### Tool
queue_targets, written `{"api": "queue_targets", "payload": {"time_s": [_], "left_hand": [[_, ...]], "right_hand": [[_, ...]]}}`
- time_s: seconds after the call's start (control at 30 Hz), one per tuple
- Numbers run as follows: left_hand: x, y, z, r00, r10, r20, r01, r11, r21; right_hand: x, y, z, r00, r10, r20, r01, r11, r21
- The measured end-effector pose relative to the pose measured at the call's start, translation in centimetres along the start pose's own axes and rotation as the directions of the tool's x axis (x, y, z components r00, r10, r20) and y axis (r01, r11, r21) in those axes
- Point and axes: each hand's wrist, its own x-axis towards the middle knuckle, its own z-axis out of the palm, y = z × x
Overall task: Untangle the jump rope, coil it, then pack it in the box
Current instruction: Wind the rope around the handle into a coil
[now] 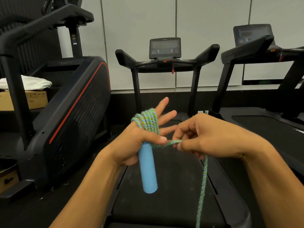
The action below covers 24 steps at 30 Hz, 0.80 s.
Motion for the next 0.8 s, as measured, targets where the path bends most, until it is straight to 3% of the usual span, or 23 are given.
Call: {"api": "queue_targets", "payload": {"time_s": [0.17,0.33,0.43,0.5,0.63,0.8], "left_hand": [[-0.2,-0.6,0.6,0.999,-0.051,0.011,0.049,0.987,0.154],[-0.2,-1.0,0.6,0.982,-0.189,0.029,0.19,0.982,-0.024],[-0.2,-1.4,0.6,0.952,-0.284,0.111,0.278,0.958,0.065],[-0.1,-1.7,1.1,0.922,-0.325,0.212,0.319,0.946,0.064],[0.2,-2.1,1.7,0.86,-0.341,0.379,0.356,0.934,0.033],[0.5,-2.5,1.6,0.85,-0.267,0.454,0.334,0.94,-0.072]], "right_hand": [[0.1,-0.4,0.1,0.982,-0.146,-0.118,0.16,0.98,0.117],[0.5,-0.3,0.3,0.932,-0.214,-0.291,0.269,0.949,0.163],[0.8,-0.2,0.1,0.874,-0.234,-0.426,0.306,0.946,0.108],[0.9,-0.1,0.1,0.856,-0.253,-0.451,0.319,0.945,0.075],[1.1,0.5,0.3,0.871,-0.247,-0.425,0.36,0.909,0.21],[1.6,1.9,0.5,0.87,-0.192,-0.454,0.345,0.895,0.282]]}}
